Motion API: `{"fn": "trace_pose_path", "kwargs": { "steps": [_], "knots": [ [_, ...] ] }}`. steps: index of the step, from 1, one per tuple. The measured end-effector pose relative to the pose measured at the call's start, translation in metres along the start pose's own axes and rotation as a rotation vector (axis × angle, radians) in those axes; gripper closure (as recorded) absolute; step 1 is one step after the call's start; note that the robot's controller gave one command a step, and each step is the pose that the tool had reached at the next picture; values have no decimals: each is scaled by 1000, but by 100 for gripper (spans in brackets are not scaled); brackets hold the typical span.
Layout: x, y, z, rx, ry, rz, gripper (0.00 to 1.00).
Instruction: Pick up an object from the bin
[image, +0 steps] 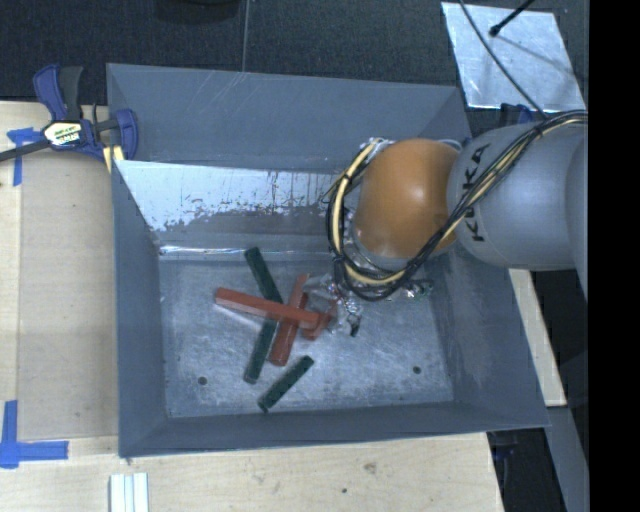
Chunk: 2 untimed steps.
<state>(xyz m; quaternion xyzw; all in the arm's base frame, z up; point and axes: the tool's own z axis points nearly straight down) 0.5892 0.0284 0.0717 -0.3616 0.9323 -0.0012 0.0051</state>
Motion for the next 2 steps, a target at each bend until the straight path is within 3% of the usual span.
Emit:
{"fn": "trace_pose_path", "kwargs": {
  "steps": [2],
  "knots": [
    [-2, -2, -19, -2, 3, 6, 100]
  ]
}}
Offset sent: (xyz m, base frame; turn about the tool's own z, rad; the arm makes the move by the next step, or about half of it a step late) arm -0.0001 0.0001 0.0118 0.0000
